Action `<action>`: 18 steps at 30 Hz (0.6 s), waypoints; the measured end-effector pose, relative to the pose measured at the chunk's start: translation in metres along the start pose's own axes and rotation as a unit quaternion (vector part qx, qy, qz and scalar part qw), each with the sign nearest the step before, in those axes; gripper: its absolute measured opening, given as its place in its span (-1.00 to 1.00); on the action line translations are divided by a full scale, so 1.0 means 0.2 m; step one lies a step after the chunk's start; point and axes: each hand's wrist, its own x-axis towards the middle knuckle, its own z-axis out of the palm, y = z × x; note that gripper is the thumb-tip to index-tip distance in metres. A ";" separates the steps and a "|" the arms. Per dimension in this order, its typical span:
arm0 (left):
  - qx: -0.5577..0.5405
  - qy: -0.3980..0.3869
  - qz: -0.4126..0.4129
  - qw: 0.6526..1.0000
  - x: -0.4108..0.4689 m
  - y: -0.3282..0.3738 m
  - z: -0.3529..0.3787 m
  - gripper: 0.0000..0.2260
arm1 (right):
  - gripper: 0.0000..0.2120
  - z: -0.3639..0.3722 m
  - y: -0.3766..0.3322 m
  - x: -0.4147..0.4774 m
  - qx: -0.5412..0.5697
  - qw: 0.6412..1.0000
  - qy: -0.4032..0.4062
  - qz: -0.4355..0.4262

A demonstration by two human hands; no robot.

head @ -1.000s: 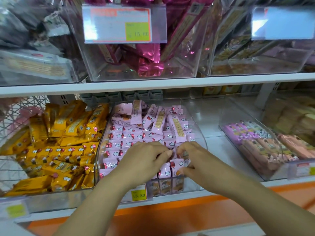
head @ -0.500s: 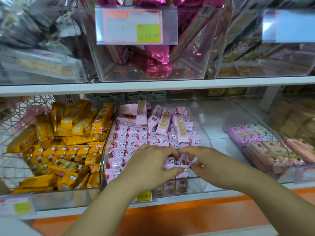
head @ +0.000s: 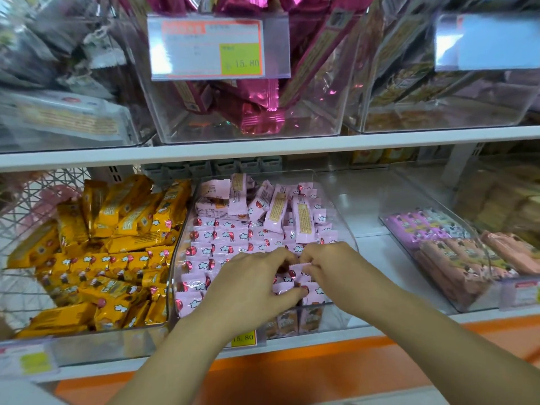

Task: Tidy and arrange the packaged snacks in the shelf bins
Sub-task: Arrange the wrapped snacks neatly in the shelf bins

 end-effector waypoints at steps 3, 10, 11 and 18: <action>0.011 -0.003 -0.005 1.000 0.00 0.00 0.01 -0.57 | -0.76 -0.05 0.01 -0.02 -0.002 0.999 -0.039 -0.011; 0.025 -0.010 -0.009 1.000 0.00 0.01 0.00 -0.63 | -0.60 -0.15 0.05 0.03 -0.002 0.984 0.154 -0.088; 0.023 -0.011 -0.010 1.000 0.00 0.01 0.00 -0.63 | -0.54 -0.15 0.06 0.05 -0.034 0.984 0.147 -0.094; 0.021 -0.011 -0.010 1.000 0.00 0.02 -0.01 -0.63 | -0.76 -0.10 0.10 0.13 -0.024 0.973 0.202 -0.108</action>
